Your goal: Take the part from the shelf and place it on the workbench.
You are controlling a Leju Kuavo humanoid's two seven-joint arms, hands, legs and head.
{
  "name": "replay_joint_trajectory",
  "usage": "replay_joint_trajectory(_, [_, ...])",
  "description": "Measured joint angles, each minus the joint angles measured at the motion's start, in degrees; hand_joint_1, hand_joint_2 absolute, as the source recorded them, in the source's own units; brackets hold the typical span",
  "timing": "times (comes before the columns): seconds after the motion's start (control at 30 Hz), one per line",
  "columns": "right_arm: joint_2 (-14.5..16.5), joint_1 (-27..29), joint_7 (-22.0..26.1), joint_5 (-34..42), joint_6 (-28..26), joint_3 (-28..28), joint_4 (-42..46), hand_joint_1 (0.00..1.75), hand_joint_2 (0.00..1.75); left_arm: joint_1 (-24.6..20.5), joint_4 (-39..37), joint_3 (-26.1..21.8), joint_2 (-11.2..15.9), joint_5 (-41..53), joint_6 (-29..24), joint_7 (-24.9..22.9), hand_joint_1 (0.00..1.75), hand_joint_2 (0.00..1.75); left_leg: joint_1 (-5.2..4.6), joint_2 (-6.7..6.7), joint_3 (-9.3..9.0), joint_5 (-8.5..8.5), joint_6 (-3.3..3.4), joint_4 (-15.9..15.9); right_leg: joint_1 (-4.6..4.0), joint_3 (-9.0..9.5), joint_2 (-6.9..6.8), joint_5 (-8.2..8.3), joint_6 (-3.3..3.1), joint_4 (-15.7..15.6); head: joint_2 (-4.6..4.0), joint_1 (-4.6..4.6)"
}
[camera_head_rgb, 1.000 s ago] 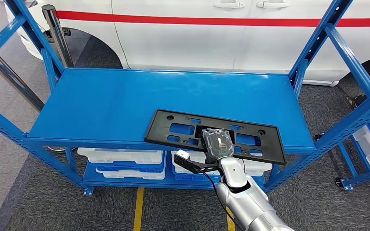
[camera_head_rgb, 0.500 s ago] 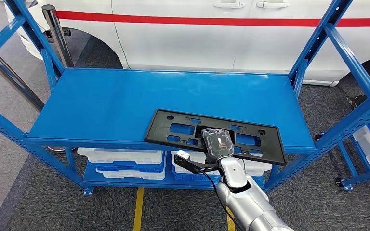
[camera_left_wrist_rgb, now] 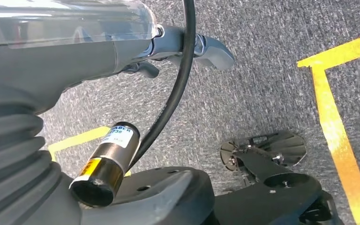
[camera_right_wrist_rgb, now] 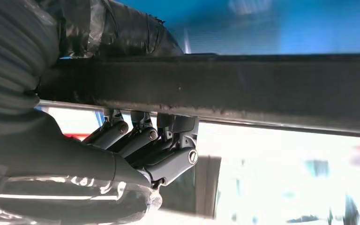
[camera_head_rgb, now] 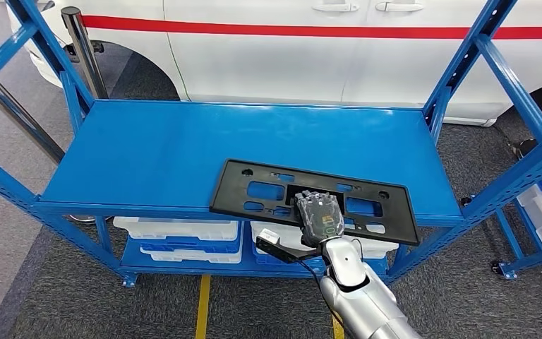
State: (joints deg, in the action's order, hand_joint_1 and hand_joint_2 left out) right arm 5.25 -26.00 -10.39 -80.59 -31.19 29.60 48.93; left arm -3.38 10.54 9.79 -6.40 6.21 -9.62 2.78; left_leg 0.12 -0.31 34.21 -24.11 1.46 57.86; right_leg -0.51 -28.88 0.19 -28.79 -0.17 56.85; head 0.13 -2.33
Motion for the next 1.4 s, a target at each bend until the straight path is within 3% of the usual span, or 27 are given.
replay_joint_trajectory(0.07, [-1.36,0.32,-2.51,-5.26,-5.41,2.12,2.72,1.62,1.75,-0.04,0.00,0.00,0.01,0.73,0.85,0.36,0.00,1.75,0.00,0.00,0.05,0.00,0.00,0.00,0.00,-0.04,0.00,0.00,0.00,0.01,0.00,0.00])
replay_joint_trajectory(0.17, [-3.39,0.13,-5.61,-8.97,-8.28,5.96,6.35,1.62,1.75,-0.26,0.00,0.00,0.02,1.26,1.63,0.56,0.00,1.75,0.01,0.00,0.03,0.00,0.00,0.00,0.00,-0.05,0.00,0.00,0.00,0.00,0.00,0.00])
replay_joint_trajectory(0.4, [-5.82,0.34,-6.51,-9.39,-8.38,10.02,10.78,1.62,1.75,-0.42,0.00,0.00,0.01,1.59,1.90,0.52,0.00,1.75,0.01,0.00,0.04,0.00,0.00,0.00,0.00,-0.06,0.00,0.00,0.00,0.01,0.00,0.01])
replay_joint_trajectory(0.73, [-7.26,0.38,-6.60,-9.45,-8.37,11.49,12.79,1.62,1.75,-0.49,0.00,0.00,0.01,1.59,2.29,0.50,0.00,1.75,-0.13,-0.01,0.09,-0.09,0.07,0.14,0.14,-0.02,0.00,-0.01,0.05,-0.05,0.00,0.00])
replay_joint_trajectory(0.97, [-7.07,0.61,-2.68,-9.10,-8.37,11.09,12.50,1.62,1.75,-0.62,0.00,0.00,-0.02,1.54,2.61,0.41,0.00,1.75,-0.16,0.03,-0.01,0.05,0.72,-0.22,0.41,0.01,0.03,-0.24,0.71,0.08,0.00,0.01])
replay_joint_trajectory(1.03, [-6.85,0.81,-0.85,-8.67,-8.37,10.27,12.28,1.62,1.75,-0.77,0.00,0.00,-0.09,1.57,2.63,0.41,0.00,1.75,0.29,0.17,-0.12,0.51,1.08,-0.75,0.42,-1.12,0.05,-2.23,1.16,2.76,0.00,-0.04])
replay_joint_trajectory(1.13, [-6.71,1.29,0.42,-8.18,-8.37,9.18,11.81,1.62,1.75,-0.87,0.00,0.00,-0.15,1.59,2.68,0.40,0.00,1.75,0.46,0.24,0.06,0.64,1.23,-0.78,1.11,-6.35,0.03,-7.47,1.87,13.67,0.00,-0.04])
replay_joint_trajectory(1.17, [-6.71,1.53,0.86,-7.92,-8.36,8.90,11.61,1.62,1.75,-0.85,0.00,-0.01,-0.16,1.62,2.69,0.39,0.00,1.75,0.51,0.24,0.13,0.64,1.20,-0.70,1.41,-7.67,0.02,-7.82,2.10,16.15,0.00,-0.05])
replay_joint_trajectory(1.2, [-6.71,1.75,1.31,-7.69,-8.36,8.63,11.44,1.62,1.75,-0.85,0.00,-0.01,-0.17,1.65,2.69,0.38,0.00,1.75,0.63,0.23,0.21,0.63,1.12,-0.55,1.71,-7.98,0.00,-6.87,2.34,16.40,0.00,-0.05])
replay_joint_trajectory(1.23, [-6.68,1.91,1.75,-7.51,-8.36,8.35,11.28,1.62,1.75,-0.87,0.00,-0.01,-0.19,1.71,2.70,0.37,0.00,1.75,0.80,0.22,0.31,0.57,0.95,-0.30,2.03,-7.16,-0.04,-4.87,2.60,14.30,0.00,-0.04])
replay_joint_trajectory(1.3, [-6.57,2.00,2.32,-7.31,-8.37,7.88,11.07,1.62,1.75,-0.97,0.00,-0.01,-0.23,1.79,2.70,0.35,0.00,1.75,1.09,0.16,0.64,0.38,0.26,0.38,2.43,-3.79,-0.06,-0.88,3.08,6.78,0.00,-0.06])
replay_joint_trajectory(1.37, [-6.40,2.02,2.65,-7.06,-8.38,7.49,10.94,1.62,1.75,-1.06,0.00,-0.02,-0.24,1.83,2.70,0.34,0.00,1.75,1.12,0.02,1.04,0.48,-0.73,0.88,2.19,-2.10,0.21,0.58,2.68,2.65,0.00,-0.05])
replay_joint_trajectory(1.4, [-6.28,2.07,2.74,-6.95,-8.38,7.32,10.87,1.62,1.75,-1.09,0.00,-0.02,-0.24,1.84,2.69,0.34,0.00,1.75,1.10,-0.05,1.21,0.73,-1.26,0.91,1.89,-2.28,0.39,0.55,2.19,2.57,0.00,-0.03])
